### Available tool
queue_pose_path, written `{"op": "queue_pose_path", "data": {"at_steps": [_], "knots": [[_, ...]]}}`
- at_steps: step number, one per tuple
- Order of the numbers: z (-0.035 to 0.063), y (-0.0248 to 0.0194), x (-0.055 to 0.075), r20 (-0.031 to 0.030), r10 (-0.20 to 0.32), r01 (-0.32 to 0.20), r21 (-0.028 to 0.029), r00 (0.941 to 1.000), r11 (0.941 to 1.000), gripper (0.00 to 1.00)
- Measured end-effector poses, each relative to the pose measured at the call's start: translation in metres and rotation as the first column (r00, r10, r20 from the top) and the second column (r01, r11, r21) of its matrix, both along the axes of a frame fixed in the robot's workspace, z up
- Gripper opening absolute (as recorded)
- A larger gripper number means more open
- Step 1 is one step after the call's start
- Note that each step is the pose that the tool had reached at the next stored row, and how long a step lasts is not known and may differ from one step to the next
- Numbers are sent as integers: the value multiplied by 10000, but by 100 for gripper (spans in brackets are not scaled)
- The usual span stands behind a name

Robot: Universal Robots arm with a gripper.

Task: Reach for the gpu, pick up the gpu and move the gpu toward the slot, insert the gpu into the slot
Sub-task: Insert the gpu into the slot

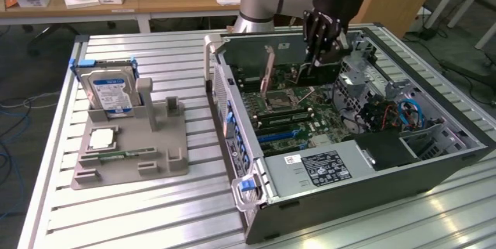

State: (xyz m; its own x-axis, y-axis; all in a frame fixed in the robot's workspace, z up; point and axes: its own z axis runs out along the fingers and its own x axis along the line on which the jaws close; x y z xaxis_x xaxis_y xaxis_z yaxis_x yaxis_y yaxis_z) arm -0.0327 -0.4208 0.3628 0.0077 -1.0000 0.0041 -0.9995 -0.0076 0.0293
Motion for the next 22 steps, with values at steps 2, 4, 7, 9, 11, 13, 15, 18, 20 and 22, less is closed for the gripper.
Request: {"op": "queue_pose_path", "data": {"at_steps": [2, 4, 7, 9, 11, 13, 15, 18, 20, 22], "knots": [[-37, -9, 0, 0, 183, -183, 1, 9998, 9998, 26], [-72, -48, 0, 1, 192, -192, 0, 9998, 9998, 26], [-127, -92, 0, 1, 192, -192, 0, 9998, 9998, 26], [-164, -100, -1, 2, 189, -189, 2, 9998, 9998, 26], [-194, -107, -6, 0, 190, -190, -1, 9998, 9998, 26], [-216, -110, -53, -1, 192, -192, -2, 9998, 9998, 26], [-240, -111, -121, 0, 192, -192, -1, 9998, 9998, 26], [-272, -111, -204, 19, 195, -195, -2, 9998, 9998, 26], [-293, -112, -241, 62, 199, -199, -2, 9998, 9998, 26], [-314, -123, -260, 70, 198, -198, -3, 9998, 9998, 26]]}}
